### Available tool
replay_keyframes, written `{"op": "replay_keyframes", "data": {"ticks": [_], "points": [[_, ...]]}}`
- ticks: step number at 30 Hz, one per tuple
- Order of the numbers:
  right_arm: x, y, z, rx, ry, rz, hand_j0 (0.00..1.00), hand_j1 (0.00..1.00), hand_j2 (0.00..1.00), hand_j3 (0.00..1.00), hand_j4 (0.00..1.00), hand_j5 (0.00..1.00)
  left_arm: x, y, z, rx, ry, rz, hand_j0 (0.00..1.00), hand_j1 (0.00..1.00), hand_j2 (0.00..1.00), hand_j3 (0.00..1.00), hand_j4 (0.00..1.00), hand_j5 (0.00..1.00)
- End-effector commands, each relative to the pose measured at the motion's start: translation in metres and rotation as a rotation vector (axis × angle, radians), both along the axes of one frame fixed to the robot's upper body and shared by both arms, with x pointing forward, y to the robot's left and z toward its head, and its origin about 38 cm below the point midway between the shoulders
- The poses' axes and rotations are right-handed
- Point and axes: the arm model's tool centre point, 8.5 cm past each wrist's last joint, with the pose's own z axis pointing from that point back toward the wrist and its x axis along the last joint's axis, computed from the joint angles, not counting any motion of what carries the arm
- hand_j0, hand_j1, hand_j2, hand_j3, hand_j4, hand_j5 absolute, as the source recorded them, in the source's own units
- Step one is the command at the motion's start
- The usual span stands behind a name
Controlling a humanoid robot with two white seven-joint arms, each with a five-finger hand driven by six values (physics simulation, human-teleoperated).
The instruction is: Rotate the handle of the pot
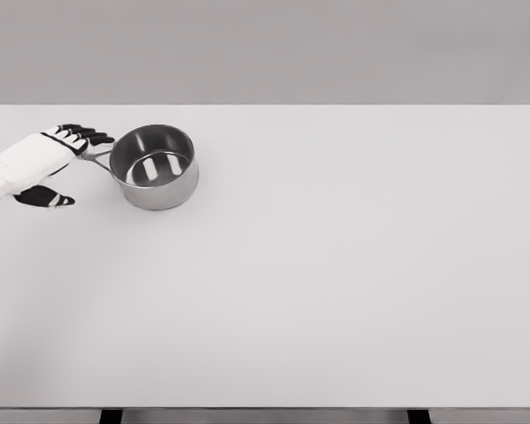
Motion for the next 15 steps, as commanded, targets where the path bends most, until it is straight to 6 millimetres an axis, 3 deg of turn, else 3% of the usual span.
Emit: {"op": "replay_keyframes", "data": {"ticks": [1,8,15], "points": [[0.0,0.0,0.0,0.0,-0.002,0.0,1.0,1.0,1.0,1.0,1.0,1.0,-0.005,-0.009,0.037,-0.031,-0.092,-0.085,1.0,1.0,1.0,1.0,1.0,1.0],[0.0,0.0,0.0,0.0,0.0,0.0,1.0,1.0,1.0,1.0,1.0,1.0,-0.031,-0.026,0.059,-0.056,-0.15,-0.251,1.0,1.0,1.0,1.0,1.0,1.0],[0.0,0.0,0.0,0.0,0.0,0.0,1.0,1.0,1.0,1.0,1.0,1.0,-0.046,-0.037,0.061,-0.071,-0.16,-0.288,1.0,1.0,1.0,1.0,1.0,1.0]]}}
